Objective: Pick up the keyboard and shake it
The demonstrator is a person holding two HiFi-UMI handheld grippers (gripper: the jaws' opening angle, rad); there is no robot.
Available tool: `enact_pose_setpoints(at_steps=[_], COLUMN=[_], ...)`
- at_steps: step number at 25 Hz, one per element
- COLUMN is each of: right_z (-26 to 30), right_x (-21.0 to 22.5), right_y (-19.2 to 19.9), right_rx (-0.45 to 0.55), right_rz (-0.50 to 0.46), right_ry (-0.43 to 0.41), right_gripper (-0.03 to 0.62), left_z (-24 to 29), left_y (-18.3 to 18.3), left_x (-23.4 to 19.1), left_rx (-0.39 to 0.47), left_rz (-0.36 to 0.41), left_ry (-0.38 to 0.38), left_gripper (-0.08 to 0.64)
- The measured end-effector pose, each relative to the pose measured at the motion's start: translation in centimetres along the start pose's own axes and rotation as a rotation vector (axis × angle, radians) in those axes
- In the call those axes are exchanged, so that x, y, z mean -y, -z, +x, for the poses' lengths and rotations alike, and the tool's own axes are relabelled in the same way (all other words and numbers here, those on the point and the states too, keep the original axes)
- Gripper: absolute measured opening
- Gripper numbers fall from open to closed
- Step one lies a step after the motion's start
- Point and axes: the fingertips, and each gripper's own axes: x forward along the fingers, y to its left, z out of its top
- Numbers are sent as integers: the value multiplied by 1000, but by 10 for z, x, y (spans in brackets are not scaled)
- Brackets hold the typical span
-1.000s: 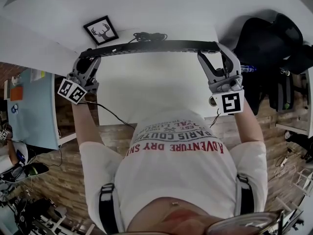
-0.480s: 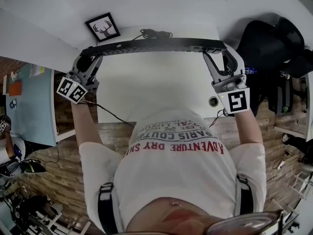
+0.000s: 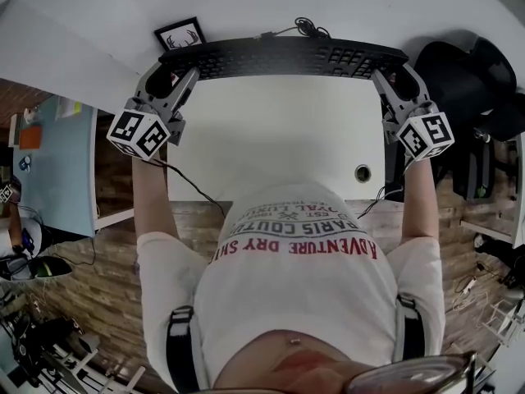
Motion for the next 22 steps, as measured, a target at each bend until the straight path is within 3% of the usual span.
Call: enact_pose_setpoints(at_steps=[9, 13, 16, 22], right_z=[-21, -35, -43, -50], right_x=[49, 58, 59, 62], right_y=[4, 0, 1, 12], right_rx=[124, 173, 174, 153], right_rz=[26, -36, -63, -79], right_ry=[-38, -19, -14, 5], right_gripper=[221, 225, 226, 233], left_z=[20, 19, 14, 4], left_y=[-43, -55, -59, -50], left_x=[62, 87, 100, 121], left_rx=[99, 222, 302, 306], left_rz=[239, 348, 364, 503], left_ry=[-66, -115, -128, -136], left_gripper=[241, 241, 241, 241])
